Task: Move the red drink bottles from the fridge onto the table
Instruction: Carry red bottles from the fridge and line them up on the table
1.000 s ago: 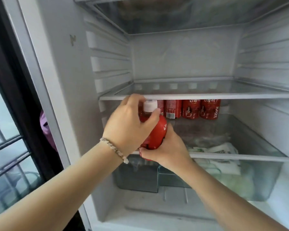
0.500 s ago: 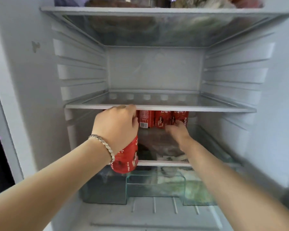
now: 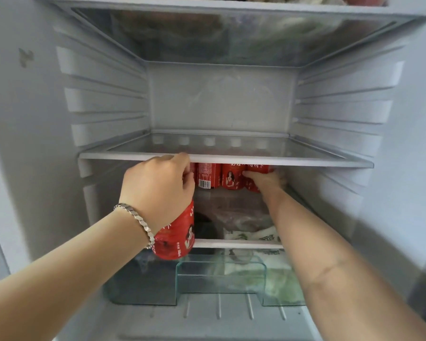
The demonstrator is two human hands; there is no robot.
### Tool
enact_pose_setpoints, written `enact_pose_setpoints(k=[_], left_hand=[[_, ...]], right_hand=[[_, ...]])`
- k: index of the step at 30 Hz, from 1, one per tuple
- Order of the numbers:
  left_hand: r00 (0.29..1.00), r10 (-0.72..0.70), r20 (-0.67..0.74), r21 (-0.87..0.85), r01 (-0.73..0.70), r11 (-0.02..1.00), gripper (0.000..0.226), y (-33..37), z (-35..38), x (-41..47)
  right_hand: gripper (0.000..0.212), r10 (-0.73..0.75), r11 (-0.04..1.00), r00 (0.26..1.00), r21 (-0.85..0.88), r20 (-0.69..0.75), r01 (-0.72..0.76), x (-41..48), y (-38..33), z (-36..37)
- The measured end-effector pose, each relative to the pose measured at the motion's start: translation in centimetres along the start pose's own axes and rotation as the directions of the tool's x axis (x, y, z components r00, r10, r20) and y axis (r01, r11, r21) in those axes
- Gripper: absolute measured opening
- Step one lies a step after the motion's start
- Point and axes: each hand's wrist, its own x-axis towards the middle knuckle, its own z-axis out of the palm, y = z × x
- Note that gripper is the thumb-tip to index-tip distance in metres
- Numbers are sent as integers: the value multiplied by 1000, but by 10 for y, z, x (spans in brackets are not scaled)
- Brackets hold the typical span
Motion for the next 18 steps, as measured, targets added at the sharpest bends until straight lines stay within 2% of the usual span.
enact_pose_setpoints(k=[3,5,10,13,16,18], left_hand=[[999,10,-39,8,-10,1000,17,-1,1,-1],[999,8,-39,4,-8,1000,20,0,1,0],[998,52,-25,26,-51,998,22,-1,0,0],[993,121,8,49,-122,991,31,-4,-3,1],[993,110,45,31,-112,993,46,-3,-9,2],[991,94,91,52,-99,994,62,-1,-11,2]], right_hand=[[82,-23,986,999,168,28,18,1,3,0],[73,-58,981,998,185,36,51,0,2,-5],[61,-145,988,987,-34,71,148,-22,-6,-14],[69,-170,982,985,-72,29,172,-54,-9,-16],[87,-171,975,984,-152,-58,161,-98,-6,-18],[86,-177,975,981,-151,-79,164,-128,-2,-21]])
